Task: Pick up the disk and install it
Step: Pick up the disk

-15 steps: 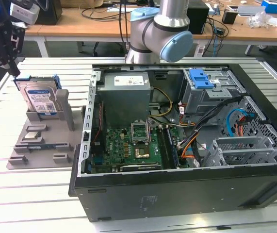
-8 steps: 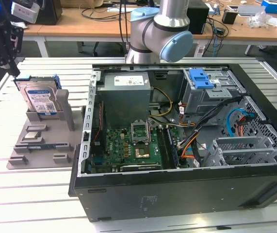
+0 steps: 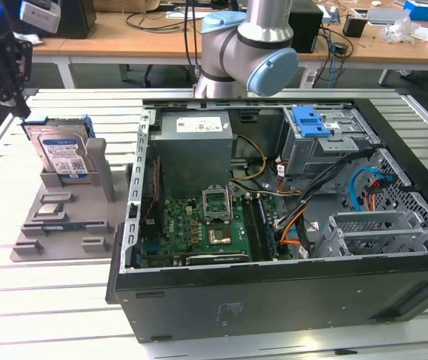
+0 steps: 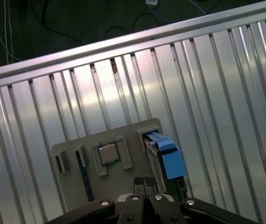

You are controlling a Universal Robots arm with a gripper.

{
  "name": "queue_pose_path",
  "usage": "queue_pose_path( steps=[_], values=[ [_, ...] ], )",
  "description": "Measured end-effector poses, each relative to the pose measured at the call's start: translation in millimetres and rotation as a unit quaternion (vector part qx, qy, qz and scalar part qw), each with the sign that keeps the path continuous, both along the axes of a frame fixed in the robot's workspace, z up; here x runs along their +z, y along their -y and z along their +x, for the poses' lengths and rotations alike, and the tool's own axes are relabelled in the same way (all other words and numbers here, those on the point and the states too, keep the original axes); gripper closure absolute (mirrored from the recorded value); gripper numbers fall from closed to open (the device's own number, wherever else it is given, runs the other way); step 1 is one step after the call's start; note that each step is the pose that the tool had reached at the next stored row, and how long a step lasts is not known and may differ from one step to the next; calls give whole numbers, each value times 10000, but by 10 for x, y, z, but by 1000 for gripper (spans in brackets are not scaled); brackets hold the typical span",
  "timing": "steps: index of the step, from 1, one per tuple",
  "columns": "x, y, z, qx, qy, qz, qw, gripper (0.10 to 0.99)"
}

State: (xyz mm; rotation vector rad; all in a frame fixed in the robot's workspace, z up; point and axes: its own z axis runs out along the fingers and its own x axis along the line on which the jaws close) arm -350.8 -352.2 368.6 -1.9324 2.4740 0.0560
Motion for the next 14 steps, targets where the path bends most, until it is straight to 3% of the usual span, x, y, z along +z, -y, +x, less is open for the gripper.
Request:
queue_pose_path(
  steps=[5, 10, 14],
  values=[
    [0, 0, 0, 368, 0, 0, 9993, 980],
    [0, -1, 0, 688, 0, 0, 9976, 980],
    [0, -3, 0, 762, 0, -1, 9971, 980]
  ],
)
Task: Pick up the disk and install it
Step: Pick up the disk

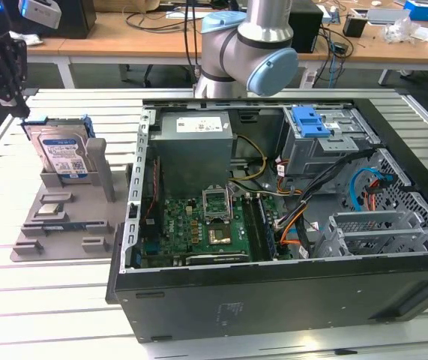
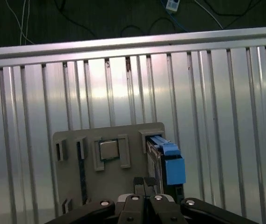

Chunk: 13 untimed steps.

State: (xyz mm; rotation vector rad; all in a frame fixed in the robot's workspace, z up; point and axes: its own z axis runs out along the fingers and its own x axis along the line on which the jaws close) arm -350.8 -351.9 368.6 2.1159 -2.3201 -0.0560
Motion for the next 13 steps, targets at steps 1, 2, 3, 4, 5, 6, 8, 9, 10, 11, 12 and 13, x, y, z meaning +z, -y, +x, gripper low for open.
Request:
queue_pose_path(
  steps=[1, 2, 3, 4, 5, 6, 8, 9, 10, 11, 12, 13],
  values=[
    [0, 0, 0, 1, 0, 0, 10000, 980],
    [0, 0, 0, 1, 0, 0, 10000, 980],
    [0, 0, 0, 1, 0, 0, 10000, 980],
    [0, 0, 0, 2, 0, 0, 10000, 973],
    [0, 0, 0, 2, 0, 0, 10000, 918],
    [0, 0, 0, 3, 0, 0, 10000, 918],
    [0, 0, 0, 4, 0, 0, 10000, 792],
    [0, 0, 0, 4, 0, 0, 10000, 729],
    [0, 0, 0, 5, 0, 0, 10000, 671],
    [0, 0, 0, 5, 0, 0, 10000, 612],
    [0, 0, 0, 6, 0, 0, 10000, 612],
    [0, 0, 0, 6, 0, 0, 10000, 549]
  ],
)
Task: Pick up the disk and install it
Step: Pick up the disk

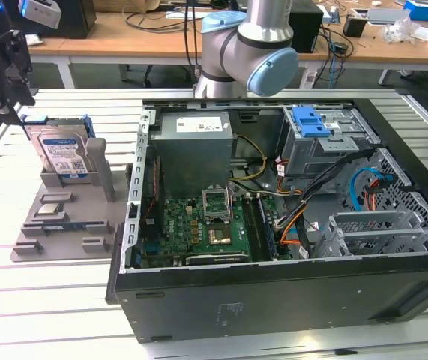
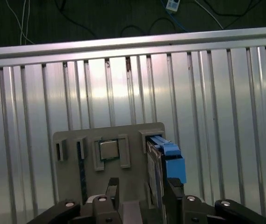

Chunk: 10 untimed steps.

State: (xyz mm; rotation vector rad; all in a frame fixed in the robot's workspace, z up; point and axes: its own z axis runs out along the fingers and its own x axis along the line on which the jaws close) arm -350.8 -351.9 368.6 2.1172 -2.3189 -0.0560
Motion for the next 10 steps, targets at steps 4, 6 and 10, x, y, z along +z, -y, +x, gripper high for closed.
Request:
queue_pose_path(
  steps=[4, 6, 10],
  values=[
    [0, -4, 0, 1, 0, 0, 10000, 486],
    [0, -55, 1, 2, 0, 0, 10000, 486],
    [-6, -208, 3, 13, 0, 0, 10000, 486]
  ],
)
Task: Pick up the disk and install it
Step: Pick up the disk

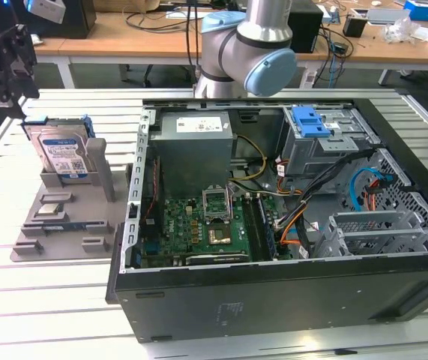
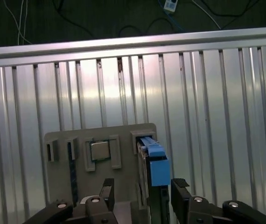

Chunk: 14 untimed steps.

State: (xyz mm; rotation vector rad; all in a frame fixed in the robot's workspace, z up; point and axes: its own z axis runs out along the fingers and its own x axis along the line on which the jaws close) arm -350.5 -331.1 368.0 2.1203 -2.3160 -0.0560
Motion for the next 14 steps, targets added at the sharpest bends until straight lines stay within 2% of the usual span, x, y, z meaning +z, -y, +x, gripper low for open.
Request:
queue_pose_path(
  steps=[4, 8, 14],
  values=[
    [-40, -83, -1, 67, -1, -1, 10000, 486],
    [-137, -178, 0, 113, 0, -2, 9999, 486],
    [-287, -183, 0, 122, 0, -3, 9999, 486]
  ],
)
